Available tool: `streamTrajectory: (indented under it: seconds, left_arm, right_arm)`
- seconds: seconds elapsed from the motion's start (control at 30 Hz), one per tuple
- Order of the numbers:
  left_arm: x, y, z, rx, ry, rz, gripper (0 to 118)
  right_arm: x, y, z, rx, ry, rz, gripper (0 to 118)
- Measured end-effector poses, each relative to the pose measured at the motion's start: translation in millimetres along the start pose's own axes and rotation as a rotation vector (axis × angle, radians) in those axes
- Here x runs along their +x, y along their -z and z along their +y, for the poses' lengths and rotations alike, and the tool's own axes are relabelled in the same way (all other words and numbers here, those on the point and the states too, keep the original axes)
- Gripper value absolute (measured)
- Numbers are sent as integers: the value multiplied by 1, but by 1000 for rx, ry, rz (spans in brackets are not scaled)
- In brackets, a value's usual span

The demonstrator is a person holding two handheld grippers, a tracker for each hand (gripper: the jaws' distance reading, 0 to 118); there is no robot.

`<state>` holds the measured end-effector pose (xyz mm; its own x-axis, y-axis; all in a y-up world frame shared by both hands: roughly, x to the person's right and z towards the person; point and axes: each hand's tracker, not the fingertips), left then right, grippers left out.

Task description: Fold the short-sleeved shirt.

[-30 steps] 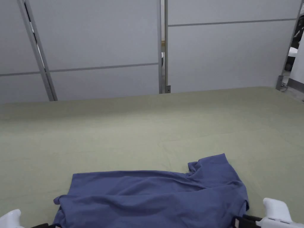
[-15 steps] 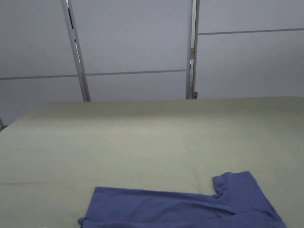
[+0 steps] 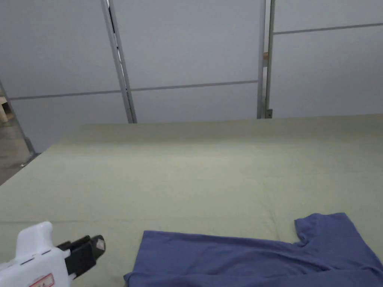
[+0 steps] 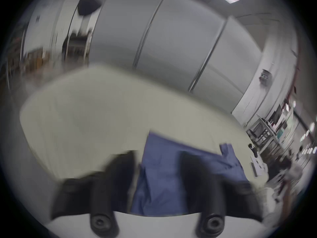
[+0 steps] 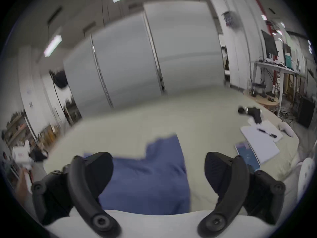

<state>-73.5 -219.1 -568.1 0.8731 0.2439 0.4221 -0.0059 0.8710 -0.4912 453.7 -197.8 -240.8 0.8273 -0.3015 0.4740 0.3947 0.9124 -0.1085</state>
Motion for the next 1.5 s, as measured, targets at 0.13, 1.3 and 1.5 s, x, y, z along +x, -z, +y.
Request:
streamTrajectory:
  seconds: [0.13, 1.3, 1.5]
  left_arm:
    - [30, 18, 42, 45, 9, -49, 0]
    - [56, 259, -34, -533, 54, -31, 5]
    - [34, 255, -14, -460, -16, -108, 5]
  right_arm:
    - [-3, 3, 21, 231, 47, -45, 2]
    - [37, 158, -47, -201, -3, -88, 2]
    - [76, 283, -65, -493, -82, -58, 111]
